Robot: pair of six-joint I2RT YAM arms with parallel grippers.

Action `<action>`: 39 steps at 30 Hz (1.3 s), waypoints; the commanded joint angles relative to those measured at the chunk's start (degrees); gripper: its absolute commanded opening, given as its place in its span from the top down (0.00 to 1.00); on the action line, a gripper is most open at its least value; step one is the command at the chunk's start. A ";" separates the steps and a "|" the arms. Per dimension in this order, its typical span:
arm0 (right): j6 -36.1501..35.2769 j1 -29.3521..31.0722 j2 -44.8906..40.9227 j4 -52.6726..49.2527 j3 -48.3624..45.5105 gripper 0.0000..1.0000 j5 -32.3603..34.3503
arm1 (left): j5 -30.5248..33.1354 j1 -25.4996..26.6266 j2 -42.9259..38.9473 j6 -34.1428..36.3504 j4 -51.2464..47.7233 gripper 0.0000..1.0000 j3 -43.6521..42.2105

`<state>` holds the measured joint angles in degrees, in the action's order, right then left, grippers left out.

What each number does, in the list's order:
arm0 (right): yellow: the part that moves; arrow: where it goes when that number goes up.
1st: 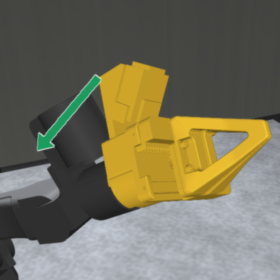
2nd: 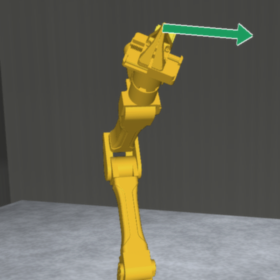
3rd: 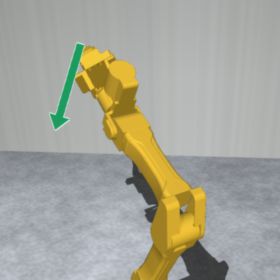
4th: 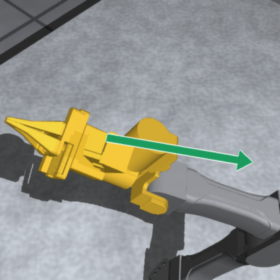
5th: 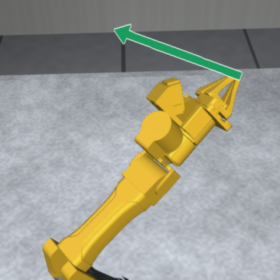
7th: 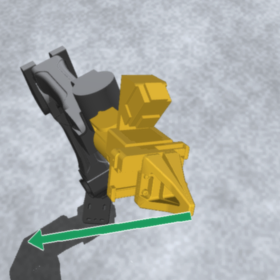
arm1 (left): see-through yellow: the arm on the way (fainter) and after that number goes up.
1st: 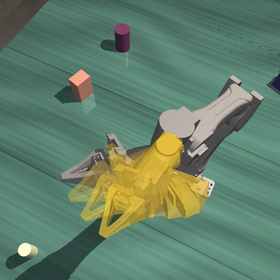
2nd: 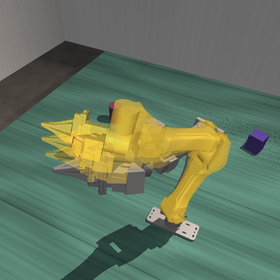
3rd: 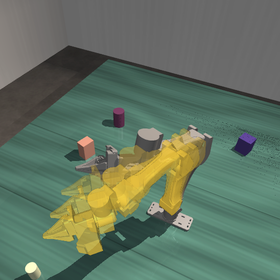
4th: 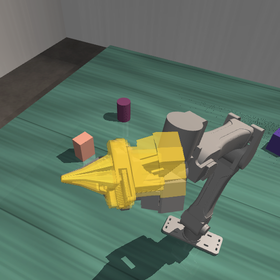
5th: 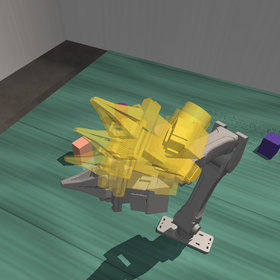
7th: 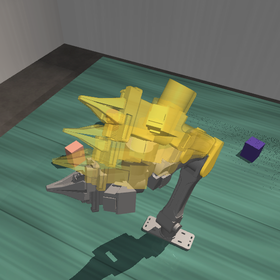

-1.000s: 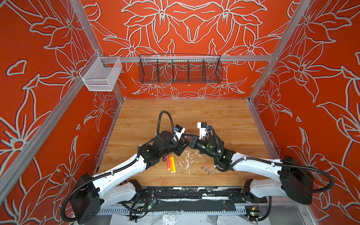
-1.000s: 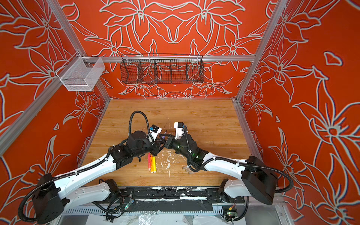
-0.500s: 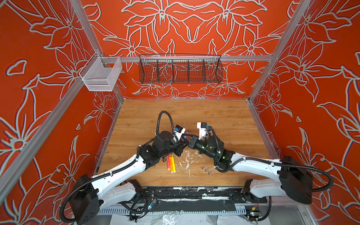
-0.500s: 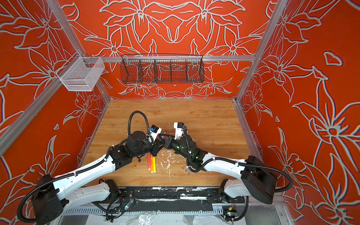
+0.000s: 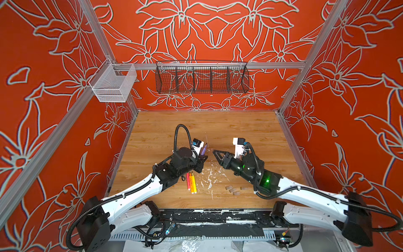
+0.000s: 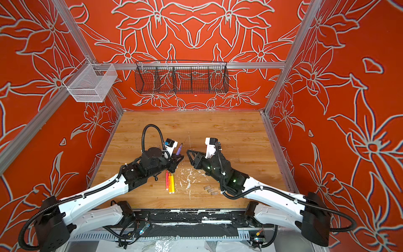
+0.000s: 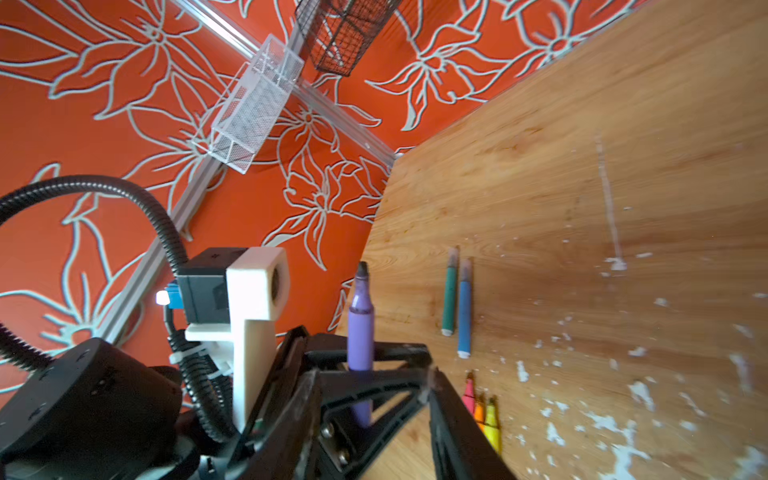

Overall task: Insert the pens into the pen caps
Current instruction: 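Draw the right gripper back from the purple marker toward the clear caps, then lower the open right gripper over a clear cap near the robot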

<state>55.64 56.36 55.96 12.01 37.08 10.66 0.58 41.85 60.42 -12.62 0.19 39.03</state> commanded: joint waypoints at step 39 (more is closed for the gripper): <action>5.29 0.33 -11.67 -42.55 -18.07 0.44 -2.94 | 3.00 0.08 -3.14 0.26 2.09 1.00 -1.76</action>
<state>59.37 56.36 43.42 -31.90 20.21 6.09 3.77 41.85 57.87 -12.67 0.67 37.41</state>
